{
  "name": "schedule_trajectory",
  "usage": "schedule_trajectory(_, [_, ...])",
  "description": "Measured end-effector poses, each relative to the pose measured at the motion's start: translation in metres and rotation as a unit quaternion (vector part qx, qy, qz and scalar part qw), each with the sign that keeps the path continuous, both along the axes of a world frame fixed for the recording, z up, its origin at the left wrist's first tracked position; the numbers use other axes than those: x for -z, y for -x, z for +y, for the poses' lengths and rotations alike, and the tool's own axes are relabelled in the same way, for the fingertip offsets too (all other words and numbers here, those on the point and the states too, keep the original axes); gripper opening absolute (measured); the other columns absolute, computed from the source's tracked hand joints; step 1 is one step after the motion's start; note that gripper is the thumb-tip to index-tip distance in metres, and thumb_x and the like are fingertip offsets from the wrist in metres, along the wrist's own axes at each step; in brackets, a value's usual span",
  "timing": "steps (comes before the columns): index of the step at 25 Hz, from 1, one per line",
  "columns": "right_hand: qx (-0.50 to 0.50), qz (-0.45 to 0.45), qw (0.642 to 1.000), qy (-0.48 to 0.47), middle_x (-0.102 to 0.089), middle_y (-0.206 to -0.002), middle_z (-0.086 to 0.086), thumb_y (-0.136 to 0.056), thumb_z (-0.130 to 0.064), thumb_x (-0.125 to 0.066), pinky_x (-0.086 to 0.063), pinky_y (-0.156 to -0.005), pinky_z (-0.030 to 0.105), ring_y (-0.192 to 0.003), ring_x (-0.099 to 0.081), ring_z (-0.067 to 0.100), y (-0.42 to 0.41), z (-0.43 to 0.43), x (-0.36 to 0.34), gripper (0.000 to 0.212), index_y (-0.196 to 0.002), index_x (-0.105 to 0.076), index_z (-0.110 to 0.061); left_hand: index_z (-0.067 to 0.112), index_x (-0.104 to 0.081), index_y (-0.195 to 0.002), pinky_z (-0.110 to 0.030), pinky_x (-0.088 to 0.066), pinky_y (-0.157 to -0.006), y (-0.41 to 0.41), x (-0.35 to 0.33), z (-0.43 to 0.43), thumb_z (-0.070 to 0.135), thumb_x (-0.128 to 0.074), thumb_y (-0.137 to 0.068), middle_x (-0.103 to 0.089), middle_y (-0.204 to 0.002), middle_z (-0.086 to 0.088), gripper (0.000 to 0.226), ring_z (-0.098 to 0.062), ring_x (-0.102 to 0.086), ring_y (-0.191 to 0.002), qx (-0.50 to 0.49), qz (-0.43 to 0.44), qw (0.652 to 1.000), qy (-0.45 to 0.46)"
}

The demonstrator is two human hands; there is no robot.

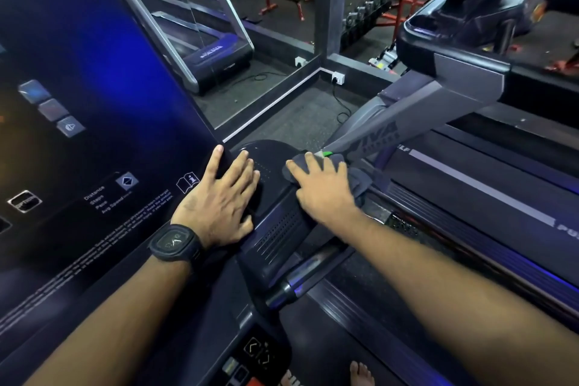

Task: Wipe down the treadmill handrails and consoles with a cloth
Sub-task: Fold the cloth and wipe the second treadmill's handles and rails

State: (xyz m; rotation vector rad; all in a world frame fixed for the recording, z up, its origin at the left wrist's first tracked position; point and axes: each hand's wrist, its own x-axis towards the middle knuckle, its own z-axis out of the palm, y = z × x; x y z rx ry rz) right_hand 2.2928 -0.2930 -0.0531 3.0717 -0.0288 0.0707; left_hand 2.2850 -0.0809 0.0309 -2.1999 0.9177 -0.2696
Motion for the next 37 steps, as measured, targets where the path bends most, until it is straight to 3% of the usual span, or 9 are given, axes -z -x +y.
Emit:
schedule_trajectory(3, [0.101, 0.016, 0.992, -0.068, -0.041, -0.151, 0.010, -0.094, -0.034, -0.044, -0.035, -0.104, 0.054, -0.127, -0.049, 0.038, -0.010, -0.029, -0.017, 0.060, -0.151, -0.029, -0.036, 0.008, -0.019, -0.156, -0.068, 0.013, -0.113, 0.002, 0.000, 0.000, 0.064, -0.021, -0.090, -0.021, -0.162, -0.015, 0.087, -0.035, -0.004, -0.152, 0.003, 0.004, 1.000, 0.001])
schedule_trajectory(7, [-0.040, -0.034, 0.999, 0.001, -0.030, -0.160, 0.010, -0.100, -0.050, -0.037, -0.034, -0.105, 0.057, -0.134, -0.041, 0.040, 0.020, -0.017, 0.001, 0.060, -0.156, -0.021, -0.036, 0.008, -0.017, -0.156, -0.069, 0.013, -0.113, 0.001, 0.000, 0.000, 0.065, -0.020, -0.090, -0.020, -0.162, -0.015, 0.087, -0.035, -0.003, -0.152, 0.004, 0.000, 1.000, 0.008])
schedule_trajectory(11, [0.106, -0.028, 0.993, -0.043, -0.040, -0.153, 0.011, -0.103, -0.047, -0.036, -0.041, -0.100, 0.054, -0.124, -0.050, 0.041, -0.001, -0.023, -0.006, 0.055, -0.155, -0.023, -0.033, 0.010, -0.021, -0.156, -0.069, 0.011, -0.114, 0.002, -0.002, 0.001, 0.065, -0.025, -0.089, -0.023, -0.162, -0.014, 0.087, -0.034, -0.005, -0.152, -0.013, 0.026, 1.000, 0.002])
schedule_trajectory(15, [-0.078, -0.046, 0.996, 0.003, -0.031, -0.160, 0.008, -0.102, -0.045, -0.037, -0.036, -0.103, 0.056, -0.133, -0.042, 0.041, 0.007, -0.024, 0.009, 0.057, -0.156, -0.021, -0.037, 0.009, -0.034, -0.151, -0.066, 0.010, -0.116, 0.010, 0.012, -0.013, 0.056, -0.040, -0.086, -0.037, -0.156, -0.015, 0.081, -0.034, -0.019, -0.150, -0.028, 0.067, 0.995, 0.065])
schedule_trajectory(18, [0.087, -0.005, 0.993, -0.084, -0.040, -0.153, 0.007, -0.102, -0.046, -0.036, -0.042, -0.099, 0.053, -0.126, -0.049, 0.040, -0.018, -0.030, -0.012, 0.056, -0.155, -0.023, -0.037, 0.000, -0.017, -0.155, -0.055, 0.010, -0.120, 0.021, 0.053, -0.037, 0.050, -0.033, -0.096, -0.027, -0.158, -0.023, 0.079, -0.034, -0.021, -0.148, -0.041, 0.119, 0.986, 0.106])
schedule_trajectory(22, [-0.074, -0.073, 0.994, -0.027, -0.039, -0.156, 0.007, -0.102, -0.049, -0.037, -0.038, -0.103, 0.056, -0.132, -0.046, 0.040, -0.005, -0.013, 0.009, 0.055, -0.154, -0.027, -0.036, -0.004, -0.006, -0.154, -0.048, -0.008, -0.123, 0.012, 0.076, -0.055, 0.039, -0.013, -0.098, -0.015, -0.161, -0.026, 0.071, -0.036, -0.013, -0.150, -0.093, 0.140, 0.972, 0.164])
schedule_trajectory(26, [0.059, -0.015, 0.992, -0.113, -0.044, -0.151, 0.006, -0.102, -0.052, -0.031, -0.040, -0.101, 0.055, -0.127, -0.050, 0.039, -0.042, -0.027, -0.008, 0.053, -0.154, -0.027, -0.038, -0.008, -0.028, -0.149, -0.050, -0.030, -0.116, 0.012, 0.091, -0.059, 0.039, -0.014, -0.094, -0.034, -0.152, -0.029, 0.073, -0.040, -0.033, -0.143, -0.107, 0.126, 0.967, 0.194])
schedule_trajectory(29, [-0.098, -0.077, 0.990, -0.058, -0.037, -0.158, 0.003, -0.103, -0.052, -0.029, -0.035, -0.106, 0.056, -0.137, -0.042, 0.037, -0.031, -0.001, 0.004, 0.052, -0.154, -0.028, -0.040, -0.008, -0.040, -0.143, -0.052, -0.037, -0.111, 0.010, 0.095, -0.061, 0.039, -0.022, -0.093, -0.041, -0.148, -0.029, 0.071, -0.040, -0.040, -0.139, -0.095, 0.136, 0.963, 0.213])
schedule_trajectory(37, [-0.154, -0.034, 0.983, -0.092, -0.030, -0.162, -0.005, -0.102, -0.055, -0.028, -0.036, -0.107, 0.055, -0.141, -0.038, 0.034, -0.070, 0.008, -0.003, 0.049, -0.150, -0.028, -0.049, -0.009, -0.036, -0.145, -0.048, -0.034, -0.115, 0.006, 0.096, -0.060, 0.036, -0.027, -0.095, -0.037, -0.150, -0.031, 0.068, -0.041, -0.035, -0.142, -0.077, 0.140, 0.963, 0.217])
